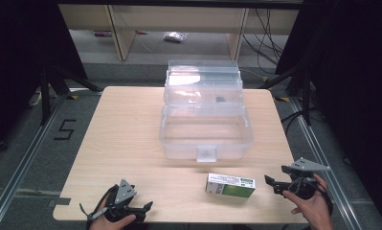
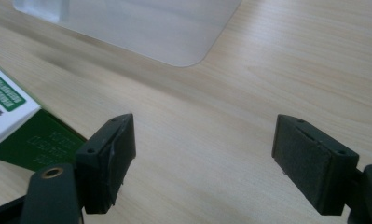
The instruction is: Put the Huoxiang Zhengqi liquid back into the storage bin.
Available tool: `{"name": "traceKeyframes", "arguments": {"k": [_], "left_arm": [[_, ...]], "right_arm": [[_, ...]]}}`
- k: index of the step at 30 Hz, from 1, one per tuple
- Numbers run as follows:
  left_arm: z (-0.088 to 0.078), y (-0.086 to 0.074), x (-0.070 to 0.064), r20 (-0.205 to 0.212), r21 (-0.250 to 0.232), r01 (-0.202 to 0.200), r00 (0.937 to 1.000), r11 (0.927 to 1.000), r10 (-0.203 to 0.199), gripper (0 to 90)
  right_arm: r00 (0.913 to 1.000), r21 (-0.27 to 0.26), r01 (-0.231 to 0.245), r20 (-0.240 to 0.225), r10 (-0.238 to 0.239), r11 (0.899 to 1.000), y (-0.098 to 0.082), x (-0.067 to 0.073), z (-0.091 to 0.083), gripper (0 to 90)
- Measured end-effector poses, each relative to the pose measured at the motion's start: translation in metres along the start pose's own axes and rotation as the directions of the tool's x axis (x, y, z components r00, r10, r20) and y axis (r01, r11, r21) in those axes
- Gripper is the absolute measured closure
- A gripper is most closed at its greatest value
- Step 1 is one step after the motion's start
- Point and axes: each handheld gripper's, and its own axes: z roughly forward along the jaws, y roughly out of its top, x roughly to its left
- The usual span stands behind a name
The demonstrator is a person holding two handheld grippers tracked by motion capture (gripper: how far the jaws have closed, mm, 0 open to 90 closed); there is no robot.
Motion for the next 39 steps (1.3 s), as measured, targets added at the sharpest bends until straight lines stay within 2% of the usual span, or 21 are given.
{"name": "traceKeyframes", "arguments": {"k": [4,6,7,9,10,11,12,14,17,19,21,23,24,28,30,31,32,35,36,37,39], "left_arm": [[0.000,0.000,-0.001,-0.008,-0.002,0.004,1.0000,1.0000,-0.004,15.0],[0.001,0.000,-0.001,0.003,-0.011,0.014,0.9999,0.9998,-0.014,15.0],[0.002,0.000,-0.003,0.005,-0.034,0.040,0.9992,0.9986,-0.040,15.0],[0.002,0.000,-0.003,-0.001,-0.034,0.038,0.9993,0.9987,-0.038,15.1],[0.002,0.000,-0.002,0.006,-0.020,0.025,0.9997,0.9995,-0.025,15.0],[0.001,0.000,-0.002,0.006,-0.020,0.023,0.9997,0.9995,-0.023,15.0],[0.001,0.000,-0.002,0.006,-0.021,0.024,0.9997,0.9995,-0.024,15.0],[0.002,0.000,-0.002,0.005,-0.020,0.024,0.9997,0.9995,-0.024,15.0],[0.002,0.000,-0.002,0.001,-0.022,0.027,0.9996,0.9994,-0.027,15.0],[0.002,0.000,-0.003,0.002,-0.026,0.035,0.9994,0.9990,-0.035,15.1],[0.002,0.000,-0.003,0.001,-0.033,0.039,0.9993,0.9987,-0.039,15.0],[0.003,0.000,-0.004,0.004,-0.039,0.046,0.9989,0.9982,-0.046,15.0],[0.002,0.000,-0.003,0.004,-0.034,0.038,0.9993,0.9987,-0.038,15.0],[0.002,0.000,-0.003,0.003,-0.033,0.037,0.9993,0.9988,-0.037,15.1],[0.002,0.000,-0.002,0.004,-0.025,0.026,0.9997,0.9993,-0.026,15.0],[0.002,0.000,-0.002,0.005,-0.025,0.025,0.9997,0.9994,-0.025,15.0],[0.001,0.000,-0.002,0.006,-0.021,0.023,0.9997,0.9995,-0.023,15.0],[0.000,0.000,-0.001,0.014,-0.004,0.001,0.9999,1.0000,-0.001,15.0],[0.000,0.000,-0.001,0.014,-0.005,0.003,0.9999,1.0000,-0.003,15.0],[0.000,0.000,-0.001,0.014,-0.005,0.003,0.9999,1.0000,-0.003,15.0],[0.000,0.000,-0.001,0.013,-0.004,0.004,0.9999,1.0000,-0.004,15.0]], "right_arm": [[0.9992,-0.021,0.033,-0.022,-0.034,0.999,0.006,0.004,-0.010,22.4],[0.9988,-0.032,0.010,-0.047,-0.011,0.999,0.009,0.010,-0.016,22.3],[0.9977,-0.036,0.050,-0.043,-0.052,0.998,0.012,0.009,-0.019,22.2],[0.9972,-0.035,0.060,-0.041,-0.062,0.998,0.015,0.012,-0.022,22.1],[0.9947,-0.030,0.087,-0.051,-0.089,0.996,0.019,0.019,-0.025,22.1],[0.9942,-0.018,0.082,-0.069,-0.083,0.996,0.020,0.024,-0.027,22.1],[0.9910,-0.024,0.115,-0.066,-0.117,0.993,0.023,0.026,-0.028,22.1],[0.9902,-0.010,0.109,-0.087,-0.110,0.994,0.026,0.035,-0.029,21.6],[0.9831,-0.007,0.144,-0.113,-0.144,0.990,0.032,0.045,-0.028,21.5],[0.9717,-0.008,0.201,-0.124,-0.201,0.979,0.036,0.050,-0.024,21.5],[0.9717,0.003,0.199,-0.131,-0.197,0.980,0.037,0.054,-0.023,21.5],[0.9558,0.011,0.256,-0.152,-0.252,0.967,0.044,0.061,-0.016,21.4],[0.9567,0.028,0.252,-0.158,-0.244,0.967,0.046,0.065,-0.014,21.2],[0.9376,0.073,0.310,-0.188,-0.293,0.948,0.054,0.078,-0.005,21.1],[0.9236,0.083,0.349,-0.199,-0.328,0.933,0.058,0.084,0.001,21.0],[0.9096,0.072,0.381,-0.208,-0.360,0.922,0.060,0.085,0.005,21.1],[0.9036,0.080,0.393,-0.219,-0.368,0.916,0.061,0.087,0.008,21.1],[0.8980,0.100,0.406,-0.228,-0.377,0.908,0.063,0.091,0.013,21.3],[0.8887,0.126,0.429,-0.237,-0.393,0.894,0.065,0.092,0.018,21.2],[0.8844,0.131,0.437,-0.243,-0.399,0.890,0.066,0.092,0.020,21.2],[0.8849,0.130,0.437,-0.240,-0.399,0.890,0.067,0.094,0.024,21.2]]}}
